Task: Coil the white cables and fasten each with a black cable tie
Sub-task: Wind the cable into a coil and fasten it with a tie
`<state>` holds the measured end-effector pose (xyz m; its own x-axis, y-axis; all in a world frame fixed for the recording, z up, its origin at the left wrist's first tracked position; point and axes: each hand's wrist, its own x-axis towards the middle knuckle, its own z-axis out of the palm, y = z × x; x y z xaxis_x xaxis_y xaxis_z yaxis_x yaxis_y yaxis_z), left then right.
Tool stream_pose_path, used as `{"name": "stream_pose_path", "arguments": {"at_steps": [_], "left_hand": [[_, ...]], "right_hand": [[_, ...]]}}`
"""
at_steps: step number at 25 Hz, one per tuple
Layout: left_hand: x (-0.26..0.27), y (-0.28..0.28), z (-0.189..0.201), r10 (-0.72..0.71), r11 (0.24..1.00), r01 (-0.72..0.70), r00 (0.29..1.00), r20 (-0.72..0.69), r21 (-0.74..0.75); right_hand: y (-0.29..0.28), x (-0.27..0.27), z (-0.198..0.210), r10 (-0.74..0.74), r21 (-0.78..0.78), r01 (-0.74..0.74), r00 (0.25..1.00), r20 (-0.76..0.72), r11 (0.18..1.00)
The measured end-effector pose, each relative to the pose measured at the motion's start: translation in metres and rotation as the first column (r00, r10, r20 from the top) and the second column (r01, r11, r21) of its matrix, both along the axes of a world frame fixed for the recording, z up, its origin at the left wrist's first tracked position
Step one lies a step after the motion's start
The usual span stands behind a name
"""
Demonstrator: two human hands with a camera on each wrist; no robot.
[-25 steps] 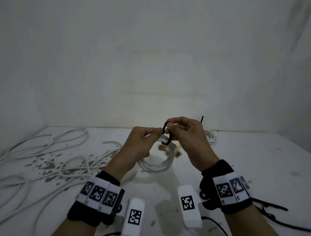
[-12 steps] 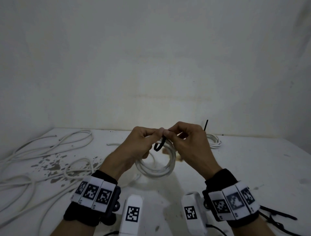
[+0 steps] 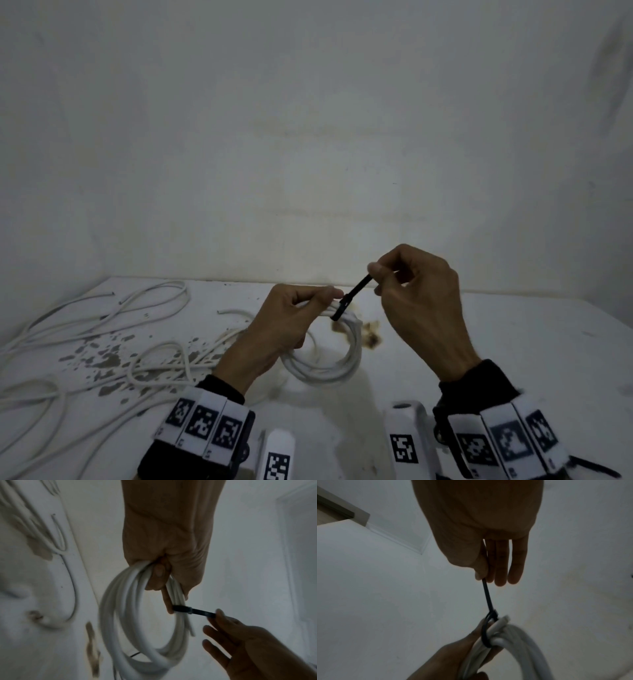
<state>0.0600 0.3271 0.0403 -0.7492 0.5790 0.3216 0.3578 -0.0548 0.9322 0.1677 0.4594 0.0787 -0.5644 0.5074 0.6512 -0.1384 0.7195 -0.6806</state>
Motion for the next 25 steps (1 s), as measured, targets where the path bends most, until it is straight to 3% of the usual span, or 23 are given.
{"name": "stream_pose_path", "arguments": {"at_steps": [4,8,11,15,21,23,25], "left_hand": [[-0.008,0.005,-0.007,0.157,0.988,-0.151,0.96,-0.234,0.041],[-0.016,0.007,-0.017,0.355,0.933,-0.344,0.838,-0.414,0.105],[-0.013,0.007,-0.017,0.373,0.926,-0.35,0.804,-0.463,0.138],[0.002,0.016,-0.013,0.303,0.953,-0.27,0.86,-0.411,0.137],[-0.005,0.012,-0.013,0.244,0.969,-0.236,0.884,-0.398,0.071],[-0.002,0.011,-0.009,0.219,0.975,-0.221,0.933,-0.285,0.026],[-0.003,0.011,-0.008,0.257,0.966,-0.256,0.964,-0.064,0.027]], "right_hand": [[-0.01,-0.002,0.001,0.02,0.126,-0.016,1.0,-0.025,0.992],[-0.041,0.002,-0.018,0.198,0.295,-0.238,0.967,0.159,0.925],[-0.038,0.003,-0.015,0.173,0.237,-0.185,0.982,0.073,0.954],[-0.01,0.009,0.009,0.127,-0.041,-0.133,0.984,-0.122,0.99],[-0.019,0.012,0.009,0.166,0.015,-0.165,0.985,-0.049,0.986],[-0.021,0.013,0.009,0.251,-0.014,-0.251,0.968,-0.031,0.968],[-0.022,0.017,0.005,0.325,-0.07,-0.322,0.944,0.049,0.944]]}}
